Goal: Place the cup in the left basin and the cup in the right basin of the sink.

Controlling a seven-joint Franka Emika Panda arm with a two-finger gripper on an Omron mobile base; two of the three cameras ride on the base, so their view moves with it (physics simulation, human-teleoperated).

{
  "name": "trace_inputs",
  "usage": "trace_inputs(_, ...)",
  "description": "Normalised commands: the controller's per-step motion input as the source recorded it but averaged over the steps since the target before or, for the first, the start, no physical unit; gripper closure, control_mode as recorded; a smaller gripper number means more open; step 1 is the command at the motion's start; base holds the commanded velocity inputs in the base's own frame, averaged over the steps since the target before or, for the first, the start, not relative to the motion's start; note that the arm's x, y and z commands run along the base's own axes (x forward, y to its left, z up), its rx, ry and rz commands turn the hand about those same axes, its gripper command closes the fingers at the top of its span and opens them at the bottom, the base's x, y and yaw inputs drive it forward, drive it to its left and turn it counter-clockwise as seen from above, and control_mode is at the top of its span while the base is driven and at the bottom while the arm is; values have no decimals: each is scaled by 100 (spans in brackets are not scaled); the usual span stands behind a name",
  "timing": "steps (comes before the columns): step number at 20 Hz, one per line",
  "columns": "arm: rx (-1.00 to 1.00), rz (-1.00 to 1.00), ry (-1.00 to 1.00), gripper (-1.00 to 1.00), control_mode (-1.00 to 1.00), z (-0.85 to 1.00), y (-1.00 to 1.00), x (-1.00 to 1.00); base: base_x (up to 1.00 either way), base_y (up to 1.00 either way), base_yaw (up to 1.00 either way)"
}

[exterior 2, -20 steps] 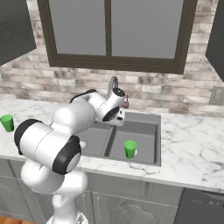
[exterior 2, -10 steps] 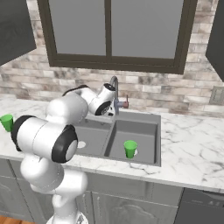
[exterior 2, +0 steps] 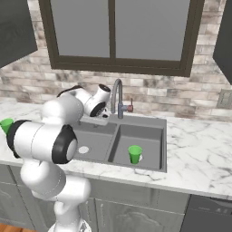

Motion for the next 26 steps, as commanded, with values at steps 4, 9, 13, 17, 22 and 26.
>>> trace_inputs(4, 6, 2, 2, -100, -100, 0, 52, 0, 0, 0, 0)
trace_inputs(9, 7, 0, 1, -100, -100, 0, 52, 1, 0, 0, 0)
trace_inputs(13, 4, 0, 0, -100, -100, 0, 59, 0, 0, 0, 0)
trace_inputs(17, 0, 0, 0, -100, -100, 0, 63, 0, 0, 0, 0)
trace_inputs(22, 0, 0, 0, -100, -100, 0, 58, 0, 0, 0, 0)
trace_inputs(26, 0, 0, 0, -100, -100, 0, 62, 0, 0, 0, 0)
